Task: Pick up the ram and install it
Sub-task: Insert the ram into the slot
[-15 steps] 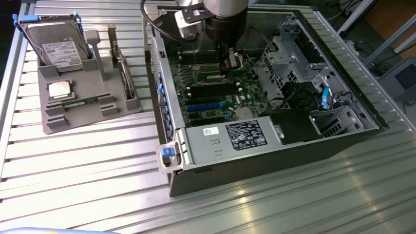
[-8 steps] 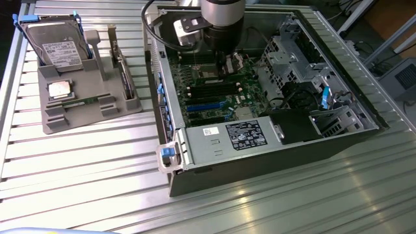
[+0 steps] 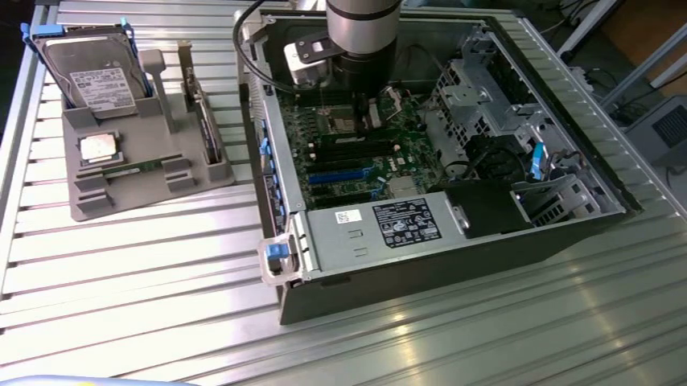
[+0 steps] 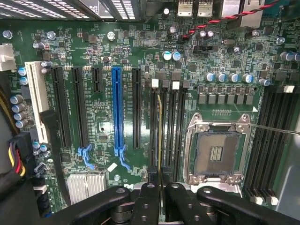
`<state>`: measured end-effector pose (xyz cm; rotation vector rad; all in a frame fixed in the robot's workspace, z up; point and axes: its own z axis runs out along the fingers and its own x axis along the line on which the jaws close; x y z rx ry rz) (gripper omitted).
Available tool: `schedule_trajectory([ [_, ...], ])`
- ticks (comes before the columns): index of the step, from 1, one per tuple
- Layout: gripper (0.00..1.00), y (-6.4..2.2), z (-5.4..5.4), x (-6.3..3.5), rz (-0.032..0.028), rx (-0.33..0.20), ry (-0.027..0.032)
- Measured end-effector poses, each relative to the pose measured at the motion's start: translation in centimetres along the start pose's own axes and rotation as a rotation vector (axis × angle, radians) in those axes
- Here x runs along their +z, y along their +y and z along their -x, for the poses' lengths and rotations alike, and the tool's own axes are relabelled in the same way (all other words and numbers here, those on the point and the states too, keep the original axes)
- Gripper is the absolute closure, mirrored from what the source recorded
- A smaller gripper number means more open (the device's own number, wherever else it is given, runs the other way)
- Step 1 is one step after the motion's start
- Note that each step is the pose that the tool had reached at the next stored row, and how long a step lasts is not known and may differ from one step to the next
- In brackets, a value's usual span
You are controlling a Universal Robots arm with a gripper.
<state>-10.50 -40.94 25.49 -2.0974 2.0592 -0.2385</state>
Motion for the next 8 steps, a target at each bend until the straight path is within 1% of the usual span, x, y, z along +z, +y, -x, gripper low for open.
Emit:
schedule_trajectory([
  [5, 0.88, 0.24, -0.1, 0.92, 0.0, 0.0, 0.0001],
  [8, 0.88, 0.32, -0.11, 1.22, 0.0, 0.0, 0.0001],
])
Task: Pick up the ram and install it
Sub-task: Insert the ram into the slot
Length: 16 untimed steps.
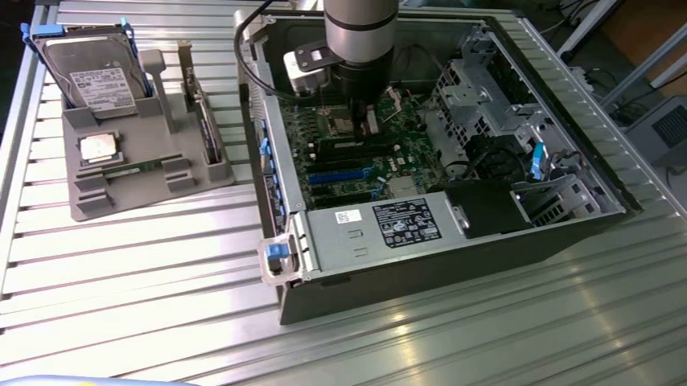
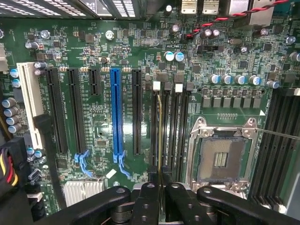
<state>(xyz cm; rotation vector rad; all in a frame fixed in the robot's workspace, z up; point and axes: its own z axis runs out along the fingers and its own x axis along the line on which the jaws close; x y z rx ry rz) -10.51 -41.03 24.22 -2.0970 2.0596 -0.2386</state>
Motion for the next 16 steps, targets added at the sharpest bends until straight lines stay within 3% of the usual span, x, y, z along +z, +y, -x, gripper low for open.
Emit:
schedule_trajectory([
  [4, 0.88, 0.03, -0.01, 0.16, 0.0002, -0.001, 0.0023],
  [7, 0.88, 0.08, -0.01, 0.31, 0.0003, -0.004, 0.0144],
  [16, 0.88, 0.18, -0.02, 0.69, 0.0003, -0.003, 0.0149],
])
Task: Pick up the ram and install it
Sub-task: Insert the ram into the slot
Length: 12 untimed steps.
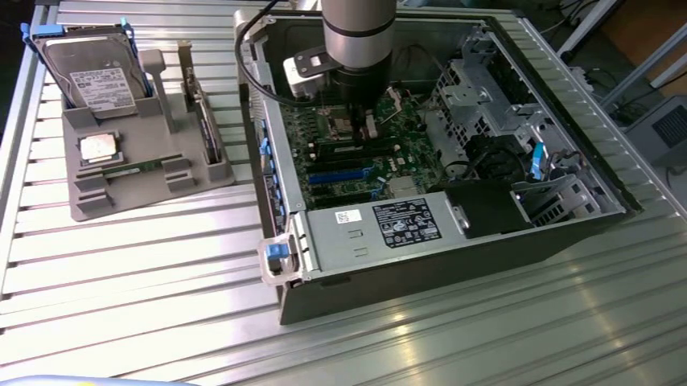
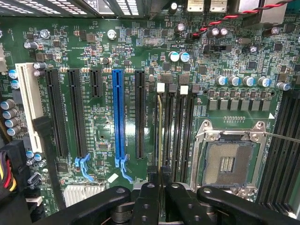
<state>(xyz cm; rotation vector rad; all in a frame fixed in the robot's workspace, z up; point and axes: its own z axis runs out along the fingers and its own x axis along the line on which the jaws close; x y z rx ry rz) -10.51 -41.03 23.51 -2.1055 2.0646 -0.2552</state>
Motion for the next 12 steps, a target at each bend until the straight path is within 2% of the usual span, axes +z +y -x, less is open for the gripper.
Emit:
schedule_trajectory([
  [8, 0.88, 0.0, 0.0, 0.09, 0.0, 0.001, -0.0006],
  [12, 0.88, -0.42, -0.02, 0.27, 0.0, 0.001, -0.0008],
])
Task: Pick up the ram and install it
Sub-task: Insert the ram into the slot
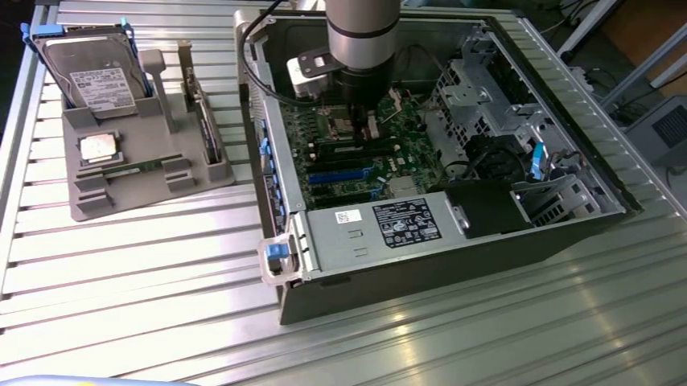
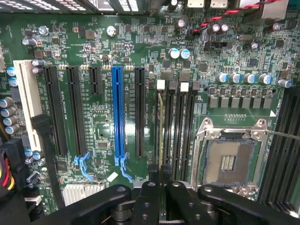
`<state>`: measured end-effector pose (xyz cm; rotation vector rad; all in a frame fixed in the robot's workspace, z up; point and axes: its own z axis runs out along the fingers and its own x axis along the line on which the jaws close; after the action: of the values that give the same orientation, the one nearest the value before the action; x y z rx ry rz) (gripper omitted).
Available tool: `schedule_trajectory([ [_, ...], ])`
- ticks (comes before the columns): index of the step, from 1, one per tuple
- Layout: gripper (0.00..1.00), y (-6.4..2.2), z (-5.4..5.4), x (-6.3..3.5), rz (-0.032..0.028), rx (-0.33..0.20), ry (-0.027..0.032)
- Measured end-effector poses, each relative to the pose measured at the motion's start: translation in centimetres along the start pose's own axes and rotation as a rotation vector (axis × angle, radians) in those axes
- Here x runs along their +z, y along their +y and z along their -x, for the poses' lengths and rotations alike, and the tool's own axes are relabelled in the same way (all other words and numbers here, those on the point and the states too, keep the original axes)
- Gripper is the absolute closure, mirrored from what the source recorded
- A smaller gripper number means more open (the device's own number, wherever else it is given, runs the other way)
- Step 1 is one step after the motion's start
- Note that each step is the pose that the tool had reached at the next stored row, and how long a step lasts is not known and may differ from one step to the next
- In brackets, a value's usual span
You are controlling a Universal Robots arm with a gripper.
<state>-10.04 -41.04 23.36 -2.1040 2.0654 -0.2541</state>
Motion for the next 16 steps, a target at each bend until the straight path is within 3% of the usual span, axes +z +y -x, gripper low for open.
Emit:
schedule_trajectory([
  [5, 0.88, 0.01, 0.0, 0.12, -0.0001, 0.016, 0.004],
  [11, 0.88, 0.06, 0.0, 0.29, -0.0001, 0.017, 0.0043],
  [13, 0.81, 0.06, 0.0, 0.3, -0.0002, 0.017, 0.0042],
  [14, 0.81, -0.07, 0.0, -0.2, -0.0006, 0.015, 0.0097],
  [16, 0.81, -0.45, 0.0, -1.68, -0.0014, 0.015, 0.0116],
])
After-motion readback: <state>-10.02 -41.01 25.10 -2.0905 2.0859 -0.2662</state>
